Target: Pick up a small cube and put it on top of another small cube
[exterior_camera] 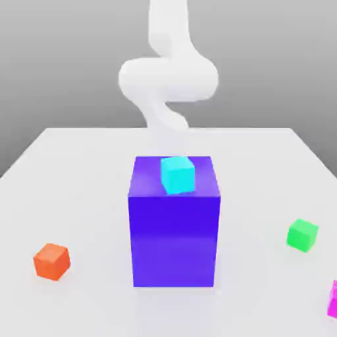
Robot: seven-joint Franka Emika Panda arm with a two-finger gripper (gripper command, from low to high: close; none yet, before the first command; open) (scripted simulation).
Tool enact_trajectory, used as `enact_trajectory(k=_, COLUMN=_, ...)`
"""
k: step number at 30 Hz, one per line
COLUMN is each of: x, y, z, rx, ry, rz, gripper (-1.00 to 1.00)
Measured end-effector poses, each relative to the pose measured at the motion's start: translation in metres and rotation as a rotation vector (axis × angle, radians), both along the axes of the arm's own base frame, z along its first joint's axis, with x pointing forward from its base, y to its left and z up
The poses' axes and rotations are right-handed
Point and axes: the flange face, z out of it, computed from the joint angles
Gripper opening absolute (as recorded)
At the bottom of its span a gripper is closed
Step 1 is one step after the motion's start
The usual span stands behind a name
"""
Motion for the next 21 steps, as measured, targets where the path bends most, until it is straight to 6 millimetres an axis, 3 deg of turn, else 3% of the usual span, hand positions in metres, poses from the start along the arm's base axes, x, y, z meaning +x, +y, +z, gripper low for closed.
enact_trajectory(k=5, x=0.057, y=0.047, z=-0.064, rx=-0.055, ry=0.12, rz=0.161, gripper=0.0)
enact_trajectory(k=11, x=0.1, y=0.113, z=-0.153, rx=-0.127, ry=0.254, rz=0.353, gripper=0.0)
enact_trajectory(k=16, x=0.116, y=0.172, z=-0.235, rx=-0.194, ry=0.361, rz=0.516, gripper=0.0)
enact_trajectory(k=21, x=0.108, y=0.237, z=-0.322, rx=-0.27, ry=0.463, rz=0.695, gripper=0.0)
